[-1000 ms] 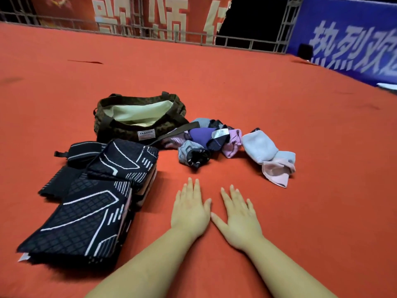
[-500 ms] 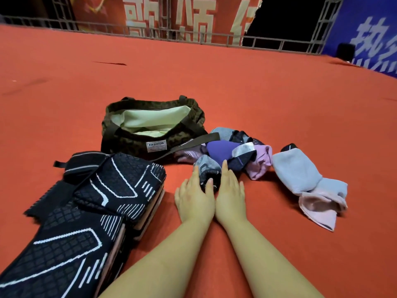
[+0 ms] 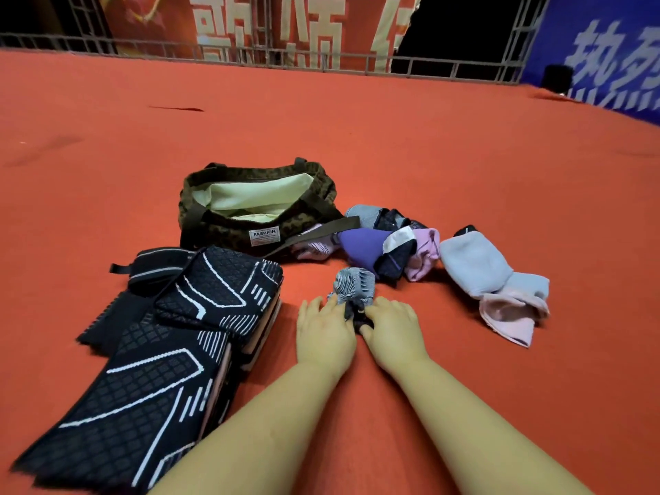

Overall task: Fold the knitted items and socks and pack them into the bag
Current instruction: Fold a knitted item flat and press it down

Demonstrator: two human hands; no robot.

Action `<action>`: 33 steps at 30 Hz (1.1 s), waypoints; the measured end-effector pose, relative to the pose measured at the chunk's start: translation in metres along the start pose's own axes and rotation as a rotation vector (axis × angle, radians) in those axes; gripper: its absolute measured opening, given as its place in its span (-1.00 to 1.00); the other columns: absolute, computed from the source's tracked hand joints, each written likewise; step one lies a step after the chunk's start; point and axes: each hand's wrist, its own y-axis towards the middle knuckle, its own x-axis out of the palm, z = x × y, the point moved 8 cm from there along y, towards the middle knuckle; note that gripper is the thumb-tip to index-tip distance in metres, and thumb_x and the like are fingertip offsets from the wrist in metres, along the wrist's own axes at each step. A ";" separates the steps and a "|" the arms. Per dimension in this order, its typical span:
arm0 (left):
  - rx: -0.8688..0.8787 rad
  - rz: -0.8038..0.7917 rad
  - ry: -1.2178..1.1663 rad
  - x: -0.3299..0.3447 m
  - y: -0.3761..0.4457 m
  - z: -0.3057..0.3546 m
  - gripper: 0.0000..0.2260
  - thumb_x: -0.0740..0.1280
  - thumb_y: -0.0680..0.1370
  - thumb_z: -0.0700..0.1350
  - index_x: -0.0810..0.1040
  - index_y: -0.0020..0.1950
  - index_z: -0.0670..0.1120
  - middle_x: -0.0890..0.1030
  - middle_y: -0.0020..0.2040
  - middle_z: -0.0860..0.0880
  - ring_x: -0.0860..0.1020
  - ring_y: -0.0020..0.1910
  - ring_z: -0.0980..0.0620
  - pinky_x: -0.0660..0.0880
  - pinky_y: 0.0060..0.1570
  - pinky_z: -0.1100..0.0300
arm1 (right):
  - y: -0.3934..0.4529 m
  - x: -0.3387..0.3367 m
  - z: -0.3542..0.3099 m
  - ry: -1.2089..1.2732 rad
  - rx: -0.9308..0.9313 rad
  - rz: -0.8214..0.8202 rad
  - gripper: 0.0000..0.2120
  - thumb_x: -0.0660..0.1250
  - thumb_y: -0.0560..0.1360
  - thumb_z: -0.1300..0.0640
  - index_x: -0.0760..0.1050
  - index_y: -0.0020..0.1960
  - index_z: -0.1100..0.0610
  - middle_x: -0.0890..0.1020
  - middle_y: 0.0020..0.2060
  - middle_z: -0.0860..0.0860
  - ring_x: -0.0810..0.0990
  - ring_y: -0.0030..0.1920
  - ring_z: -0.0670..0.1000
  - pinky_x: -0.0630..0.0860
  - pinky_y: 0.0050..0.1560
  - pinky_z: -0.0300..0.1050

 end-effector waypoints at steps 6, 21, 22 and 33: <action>0.110 -0.012 0.005 -0.016 -0.072 0.016 -0.63 0.10 0.42 -0.03 0.66 -0.06 -0.12 0.68 -0.04 -0.06 0.62 -0.04 -0.16 0.46 0.14 -0.14 | -0.079 -0.017 -0.012 0.008 -0.014 0.047 -0.75 0.25 0.52 0.01 0.55 0.11 0.10 0.55 0.06 0.05 0.47 0.11 0.12 0.29 0.13 -0.05; 0.484 -0.615 -0.304 -0.038 -0.214 -0.017 -0.71 0.20 0.61 0.03 0.42 0.33 0.23 0.40 0.35 0.27 0.29 0.34 0.26 0.02 0.38 0.33 | -0.244 -0.022 -0.029 0.661 0.070 -0.071 -0.66 0.57 0.27 -0.02 0.45 -0.38 0.14 0.42 -0.43 -0.07 0.32 -0.38 -0.16 0.24 -0.32 -0.19; 0.475 -0.622 -0.384 -0.042 -0.214 -0.018 -0.74 0.22 0.60 0.05 0.50 0.27 0.18 0.52 0.25 0.21 0.40 0.22 0.28 0.14 0.31 0.41 | -0.245 -0.023 -0.030 0.703 0.081 -0.098 -0.67 0.56 0.28 0.00 0.46 -0.38 0.15 0.42 -0.44 -0.08 0.32 -0.39 -0.15 0.24 -0.33 -0.18; -0.419 -0.556 -1.445 -0.041 -0.226 -0.016 -0.72 0.16 0.62 -0.04 0.60 0.08 -0.15 0.69 -0.01 -0.11 0.65 -0.01 -0.01 0.54 0.08 0.09 | -0.242 -0.048 -0.031 0.741 0.282 0.310 -0.84 0.30 0.53 0.07 0.53 -0.23 0.01 0.61 -0.21 -0.10 0.53 -0.17 -0.20 0.36 -0.15 -0.47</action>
